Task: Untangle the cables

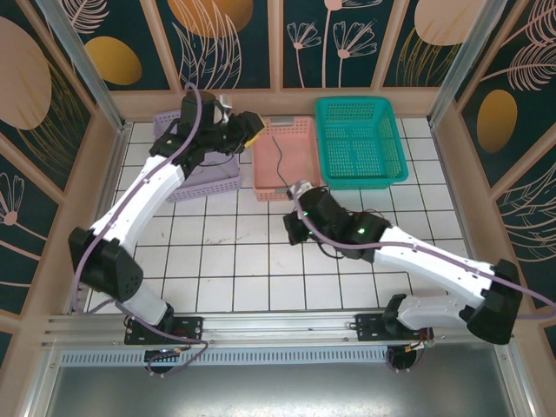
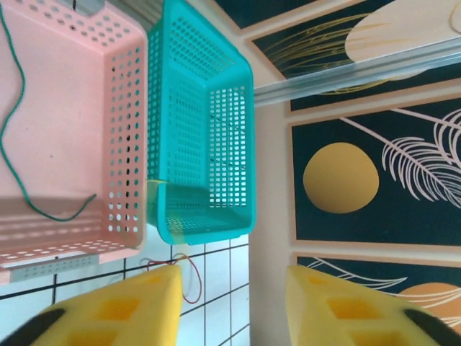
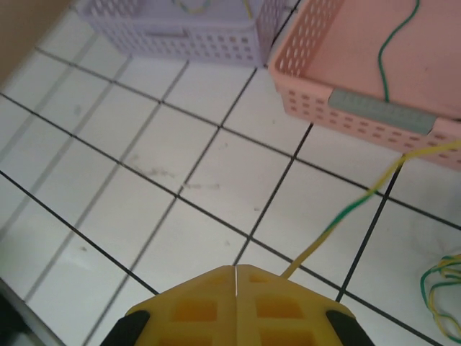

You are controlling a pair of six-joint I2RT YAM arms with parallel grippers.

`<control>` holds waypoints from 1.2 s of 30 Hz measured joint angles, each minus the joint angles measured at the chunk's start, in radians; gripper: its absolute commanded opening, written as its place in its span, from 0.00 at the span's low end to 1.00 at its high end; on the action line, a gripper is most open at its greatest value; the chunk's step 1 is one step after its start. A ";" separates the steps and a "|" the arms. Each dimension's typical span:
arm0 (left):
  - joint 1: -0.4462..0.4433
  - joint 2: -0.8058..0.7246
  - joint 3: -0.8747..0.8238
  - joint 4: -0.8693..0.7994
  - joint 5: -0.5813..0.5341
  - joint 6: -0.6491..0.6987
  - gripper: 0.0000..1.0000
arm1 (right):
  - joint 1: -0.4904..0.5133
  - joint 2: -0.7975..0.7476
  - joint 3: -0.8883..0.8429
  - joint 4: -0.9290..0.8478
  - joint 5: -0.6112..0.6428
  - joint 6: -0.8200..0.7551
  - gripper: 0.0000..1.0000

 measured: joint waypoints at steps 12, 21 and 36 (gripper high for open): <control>-0.029 -0.148 -0.179 0.149 -0.042 -0.203 0.61 | -0.485 -0.109 -0.009 0.187 -0.489 0.110 0.00; -0.085 -0.087 -0.196 0.204 0.027 -0.187 0.68 | -0.689 -0.058 0.028 0.303 -0.787 0.310 0.00; -0.180 0.011 -0.355 0.530 -0.014 -0.650 0.84 | -0.701 0.005 0.193 0.429 -0.892 0.571 0.00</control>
